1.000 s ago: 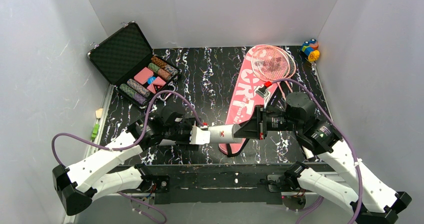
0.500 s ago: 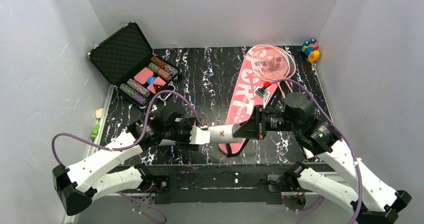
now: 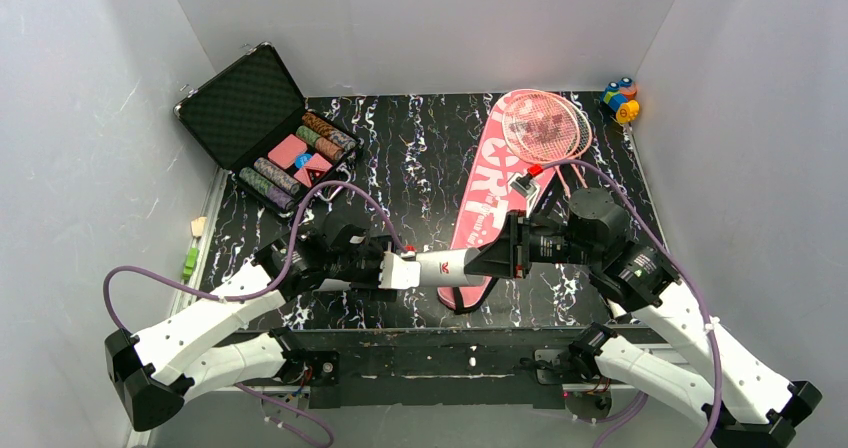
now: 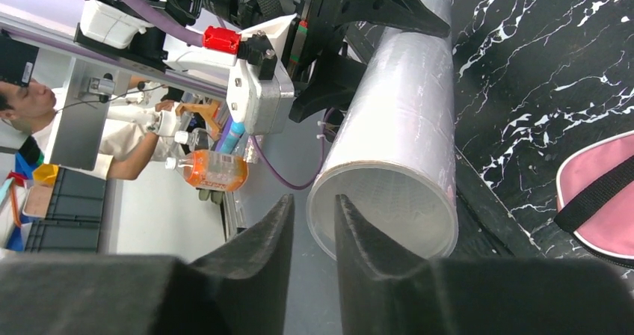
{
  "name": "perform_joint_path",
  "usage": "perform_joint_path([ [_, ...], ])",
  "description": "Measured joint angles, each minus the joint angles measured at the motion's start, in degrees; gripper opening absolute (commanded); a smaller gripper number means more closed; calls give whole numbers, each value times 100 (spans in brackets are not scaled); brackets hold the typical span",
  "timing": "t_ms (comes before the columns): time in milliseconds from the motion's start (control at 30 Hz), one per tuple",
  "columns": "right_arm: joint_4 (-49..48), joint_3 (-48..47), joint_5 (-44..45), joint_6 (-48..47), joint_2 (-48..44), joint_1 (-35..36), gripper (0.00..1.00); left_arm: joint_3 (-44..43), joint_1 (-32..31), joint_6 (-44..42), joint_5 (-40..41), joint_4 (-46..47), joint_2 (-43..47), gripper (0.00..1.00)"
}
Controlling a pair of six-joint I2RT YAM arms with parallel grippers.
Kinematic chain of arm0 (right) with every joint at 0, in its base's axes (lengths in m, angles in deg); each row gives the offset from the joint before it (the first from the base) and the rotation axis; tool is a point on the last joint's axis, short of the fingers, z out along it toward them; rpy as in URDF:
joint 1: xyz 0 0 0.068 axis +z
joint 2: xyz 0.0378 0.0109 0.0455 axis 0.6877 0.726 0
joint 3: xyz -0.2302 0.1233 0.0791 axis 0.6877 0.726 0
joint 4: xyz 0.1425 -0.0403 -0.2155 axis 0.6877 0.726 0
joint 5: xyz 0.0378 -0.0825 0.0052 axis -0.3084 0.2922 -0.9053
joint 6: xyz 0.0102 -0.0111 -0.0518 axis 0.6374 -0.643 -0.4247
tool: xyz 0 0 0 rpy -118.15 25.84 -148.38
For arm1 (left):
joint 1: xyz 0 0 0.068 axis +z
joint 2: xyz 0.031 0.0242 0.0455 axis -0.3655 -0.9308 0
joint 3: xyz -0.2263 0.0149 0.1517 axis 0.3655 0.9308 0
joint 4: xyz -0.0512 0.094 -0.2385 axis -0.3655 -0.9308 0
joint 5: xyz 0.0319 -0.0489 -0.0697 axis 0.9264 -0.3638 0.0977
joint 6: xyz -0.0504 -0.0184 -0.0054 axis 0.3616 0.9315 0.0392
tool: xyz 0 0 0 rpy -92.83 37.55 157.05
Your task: Pack up the badminton gear
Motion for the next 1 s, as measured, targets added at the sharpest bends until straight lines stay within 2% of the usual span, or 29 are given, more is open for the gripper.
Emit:
perform_joint_path([
  [67,-20,20,15,26,-48,0,45,0,0,-2,-11,-4,0,51],
  [167,-42,20,39,33,-111,2,47,0,0,0,-39,4,2,51],
  [367,39,9,190,4,-219,0,48,0,0,7,-63,37,22,50],
  [533,476,-179,457,-118,-380,-4,46,0,0,24,-68,37,50,50],
  [600,612,-251,549,-170,-481,-26,39,0,0,39,-70,37,55,50],
  [667,730,-278,640,-208,-562,-37,24,0,0,50,-76,37,55,50],
  [800,964,-282,791,-264,-684,-50,1,0,0,101,-107,37,55,50],
  [1000,1185,-275,909,-308,-555,-74,1,0,0,146,-142,37,55,50],
])
